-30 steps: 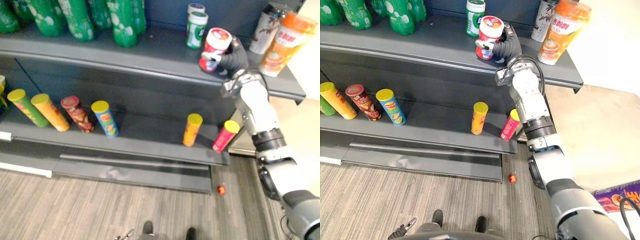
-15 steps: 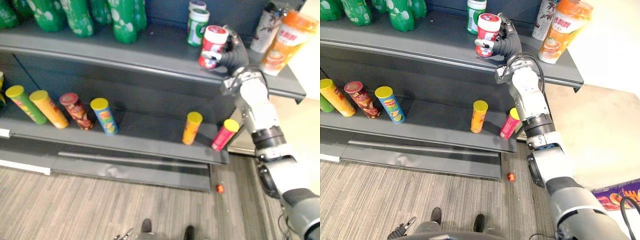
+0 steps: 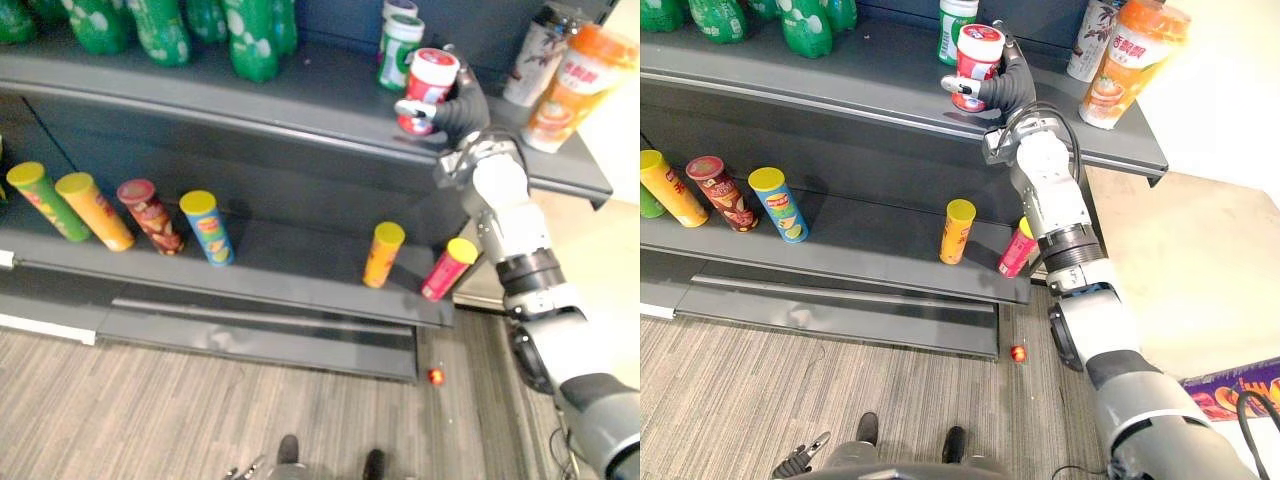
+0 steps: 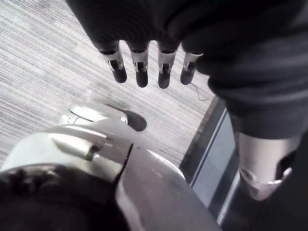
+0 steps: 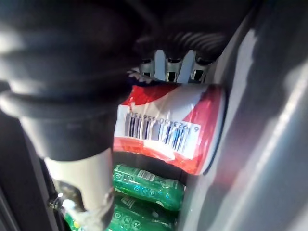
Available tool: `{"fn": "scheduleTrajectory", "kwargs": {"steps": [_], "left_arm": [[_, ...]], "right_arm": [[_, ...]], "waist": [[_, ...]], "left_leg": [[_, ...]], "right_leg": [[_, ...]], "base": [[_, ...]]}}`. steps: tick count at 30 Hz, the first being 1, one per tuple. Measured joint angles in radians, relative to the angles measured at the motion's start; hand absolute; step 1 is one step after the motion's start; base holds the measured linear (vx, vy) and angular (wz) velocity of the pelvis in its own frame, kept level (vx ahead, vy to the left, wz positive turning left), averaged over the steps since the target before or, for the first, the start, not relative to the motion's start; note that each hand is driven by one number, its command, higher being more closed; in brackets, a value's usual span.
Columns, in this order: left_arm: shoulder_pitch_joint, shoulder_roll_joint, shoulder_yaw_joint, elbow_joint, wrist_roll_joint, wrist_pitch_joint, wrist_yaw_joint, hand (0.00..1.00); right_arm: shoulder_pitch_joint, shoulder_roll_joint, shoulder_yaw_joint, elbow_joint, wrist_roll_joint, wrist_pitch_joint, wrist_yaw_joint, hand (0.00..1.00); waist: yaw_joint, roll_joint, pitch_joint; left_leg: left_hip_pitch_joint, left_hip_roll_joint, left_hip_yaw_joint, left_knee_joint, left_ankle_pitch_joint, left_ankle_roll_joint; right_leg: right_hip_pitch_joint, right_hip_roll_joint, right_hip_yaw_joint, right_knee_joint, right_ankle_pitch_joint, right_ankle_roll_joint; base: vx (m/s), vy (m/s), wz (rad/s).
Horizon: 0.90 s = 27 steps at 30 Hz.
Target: Put the gum and the chips on the shelf.
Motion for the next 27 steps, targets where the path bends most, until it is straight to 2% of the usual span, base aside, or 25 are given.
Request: {"fn": "scheduleTrajectory", "kwargs": {"steps": [5,8,10,15,21,27], "left_arm": [[0.000,0.000,0.001,-0.001,0.000,0.000,0.001,0.00],[0.000,0.000,0.002,-0.003,0.000,0.000,0.003,0.00],[0.000,-0.001,0.005,-0.003,0.000,0.000,0.006,0.00],[-0.001,-0.003,0.013,-0.003,0.001,0.000,0.012,0.00],[-0.002,-0.005,0.030,-0.003,0.001,0.000,0.025,0.00],[-0.002,-0.006,0.030,-0.003,0.002,0.002,0.038,0.00]], "right_arm": [[-0.011,0.000,-0.005,0.000,-0.001,0.004,-0.025,0.00],[-0.072,-0.003,-0.060,-0.002,-0.015,0.004,-0.050,0.00],[-0.131,-0.013,-0.094,-0.012,-0.028,-0.009,-0.079,0.00],[-0.146,-0.016,-0.102,-0.075,-0.038,-0.032,-0.101,0.00],[-0.146,-0.016,-0.103,-0.107,-0.038,-0.035,-0.120,0.00],[-0.114,-0.009,-0.103,-0.269,-0.015,-0.067,-0.124,0.00]], "waist": [[0.000,0.000,0.000],[-0.001,0.000,0.000],[-0.001,0.000,0.000],[0.000,0.000,0.000],[-0.001,0.000,0.000],[-0.002,0.000,-0.001]], "left_leg": [[0.002,0.000,-0.001,0.000,0.004,-0.001],[0.002,0.001,-0.004,0.000,0.007,-0.002],[0.005,0.001,-0.008,0.000,0.007,-0.003],[0.011,0.001,-0.010,0.000,0.006,-0.003],[0.015,0.001,-0.009,0.000,0.006,-0.003],[0.019,0.000,-0.008,0.000,0.006,-0.003]], "right_leg": [[0.002,0.000,-0.002,0.000,0.008,-0.006],[0.004,0.001,-0.003,0.000,0.009,-0.006],[0.010,0.001,-0.005,-0.001,0.009,-0.006],[0.017,0.001,-0.006,-0.001,0.009,-0.006],[0.019,0.001,-0.005,-0.001,0.009,-0.006],[0.022,0.001,-0.005,-0.001,0.009,-0.006]], "base": [[0.00,0.000,0.00],[0.00,-0.003,0.03],[0.01,-0.003,0.05],[0.00,0.000,0.00],[0.00,0.000,0.00],[0.00,0.000,0.00]]}}
